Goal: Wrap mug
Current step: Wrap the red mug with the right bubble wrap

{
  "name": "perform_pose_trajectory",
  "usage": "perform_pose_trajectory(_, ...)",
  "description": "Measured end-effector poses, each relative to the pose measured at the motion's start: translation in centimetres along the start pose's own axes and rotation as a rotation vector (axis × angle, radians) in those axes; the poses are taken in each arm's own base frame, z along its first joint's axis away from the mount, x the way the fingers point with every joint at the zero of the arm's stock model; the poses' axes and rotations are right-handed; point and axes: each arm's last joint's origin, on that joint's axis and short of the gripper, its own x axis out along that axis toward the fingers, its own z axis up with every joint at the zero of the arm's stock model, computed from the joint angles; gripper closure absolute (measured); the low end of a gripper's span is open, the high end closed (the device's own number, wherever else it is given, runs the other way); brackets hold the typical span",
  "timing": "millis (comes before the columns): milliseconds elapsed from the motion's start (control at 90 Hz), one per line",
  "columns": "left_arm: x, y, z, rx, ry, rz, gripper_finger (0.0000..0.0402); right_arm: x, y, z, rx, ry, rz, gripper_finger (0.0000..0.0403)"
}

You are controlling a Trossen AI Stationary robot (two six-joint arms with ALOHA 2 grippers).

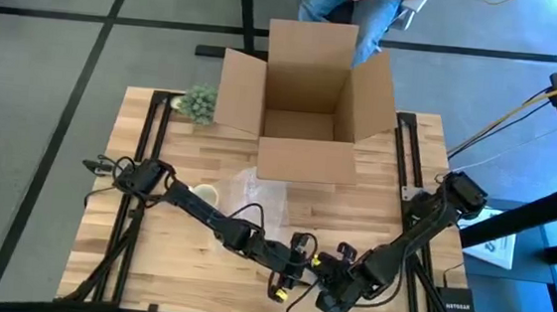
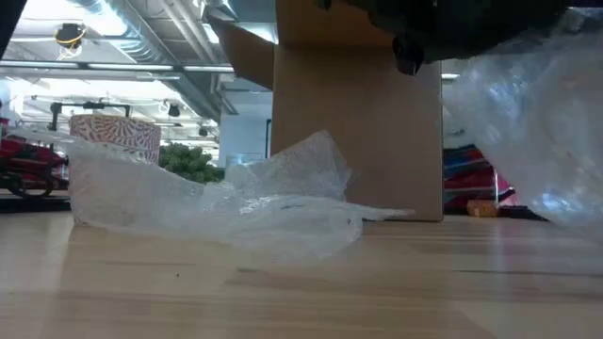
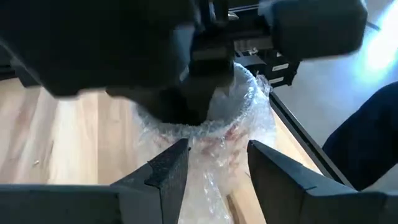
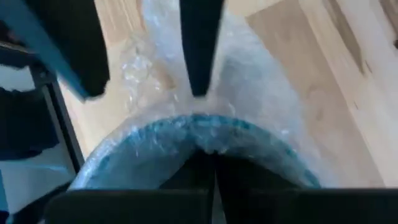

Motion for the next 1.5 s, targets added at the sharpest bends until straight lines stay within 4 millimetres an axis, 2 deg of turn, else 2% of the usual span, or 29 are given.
perform_pose_trajectory(167, 0.0, 0.0, 0.0, 0.001, -0.001, -0.003, 0.0252, -3.4, 1.5, 1.4, -0.020, -0.008, 0.020, 0.0403)
perform_pose_trajectory(267, 0.0, 0.0, 0.0, 0.001, -0.001, -0.002, 0.0252, -6.2, 2.6, 2.4, -0.033, -0.009, 0.055, 0.0403)
perform_pose_trajectory(378, 0.0, 0.0, 0.0, 0.001, -0.002, -0.002, 0.0252, -8.8, 3.1, 2.0, -0.050, 0.025, 0.033, 0.0403)
perform_pose_trajectory(489, 0.0, 0.0, 0.0, -0.002, -0.002, -0.002, 0.0252, -9.4, 3.0, 0.8, -0.024, 0.067, -0.014, 0.0403)
perform_pose_trajectory(644, 0.0, 0.0, 0.1, -0.003, -0.004, -0.001, 0.0252, -7.1, 2.8, -0.1, -0.025, 0.070, -0.022, 0.0403)
perform_pose_trajectory(744, 0.0, 0.1, 0.1, -0.004, -0.005, 0.000, 0.0252, -5.5, 2.1, 0.0, -0.007, 0.076, -0.035, 0.0403)
perform_pose_trajectory(856, 0.0, 0.1, 0.1, -0.009, -0.004, 0.000, 0.0252, -3.5, 0.9, -0.1, 0.018, 0.161, -0.047, 0.0403)
perform_pose_trajectory(1178, 0.0, 0.3, 0.1, -0.007, -0.004, 0.004, 0.0252, 1.5, -0.8, 1.0, 0.041, 0.208, 0.034, 0.0403)
perform_pose_trajectory(1367, 0.0, 0.4, 0.1, -0.017, -0.004, 0.009, 0.0252, 3.6, -0.8, 1.3, 0.007, 0.216, 0.016, 0.0403)
perform_pose_trajectory(1500, 0.0, 0.4, 0.1, -0.018, -0.003, 0.010, 0.0252, 4.0, -0.7, 1.4, -0.001, 0.213, 0.015, 0.0403)
